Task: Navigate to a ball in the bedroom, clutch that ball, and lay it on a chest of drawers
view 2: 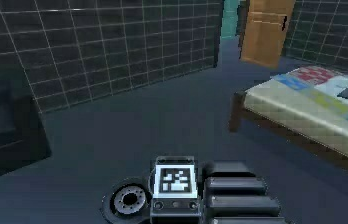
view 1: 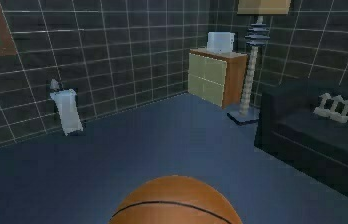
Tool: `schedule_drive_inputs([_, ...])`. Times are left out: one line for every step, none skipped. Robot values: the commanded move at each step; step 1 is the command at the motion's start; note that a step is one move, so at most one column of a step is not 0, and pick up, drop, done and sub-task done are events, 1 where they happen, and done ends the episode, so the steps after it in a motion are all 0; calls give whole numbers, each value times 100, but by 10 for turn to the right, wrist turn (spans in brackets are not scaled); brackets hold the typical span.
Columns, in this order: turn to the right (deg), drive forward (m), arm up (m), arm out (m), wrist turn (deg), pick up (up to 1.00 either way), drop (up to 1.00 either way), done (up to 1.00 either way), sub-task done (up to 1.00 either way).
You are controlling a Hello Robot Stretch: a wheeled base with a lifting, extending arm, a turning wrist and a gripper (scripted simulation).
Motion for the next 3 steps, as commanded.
schedule_drive_inputs([0,100,0,0,0,0,0,0,0])
schedule_drive_inputs([-30,0,0,0,0,0,0,0,0])
schedule_drive_inputs([0,100,0,0,0,0,0,0,0])
